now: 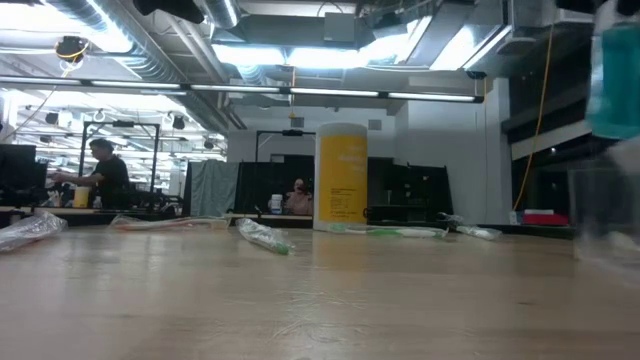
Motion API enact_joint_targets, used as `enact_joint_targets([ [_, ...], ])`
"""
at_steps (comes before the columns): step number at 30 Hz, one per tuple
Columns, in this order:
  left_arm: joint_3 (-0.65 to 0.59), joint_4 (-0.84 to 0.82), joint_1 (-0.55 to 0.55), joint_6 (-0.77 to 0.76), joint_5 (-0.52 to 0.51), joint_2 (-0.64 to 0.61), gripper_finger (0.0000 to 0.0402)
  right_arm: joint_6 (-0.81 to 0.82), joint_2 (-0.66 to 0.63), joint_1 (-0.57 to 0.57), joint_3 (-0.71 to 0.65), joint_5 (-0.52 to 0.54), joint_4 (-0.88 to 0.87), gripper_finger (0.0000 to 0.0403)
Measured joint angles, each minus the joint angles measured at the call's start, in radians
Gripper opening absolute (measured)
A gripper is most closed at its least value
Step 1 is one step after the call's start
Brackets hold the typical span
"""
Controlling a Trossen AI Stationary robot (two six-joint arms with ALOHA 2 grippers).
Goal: Pick & Place toothbrushing station
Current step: Put the blue mouthwash bottle into the transparent organizer
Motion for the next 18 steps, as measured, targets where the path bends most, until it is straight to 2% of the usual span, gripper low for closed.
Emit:
enact_joint_targets([
  [5, 0.000, 0.000, 0.000, 0.004, 0.000, 0.000, 0.0213, 0.029, -0.005, 0.027, 0.008, -0.053, -0.031, 0.0098],
  [18, 0.000, -0.001, 0.000, 0.015, -0.017, 0.000, 0.0213, 0.125, -0.018, 0.101, 0.043, -0.058, -0.147, 0.0095],
])
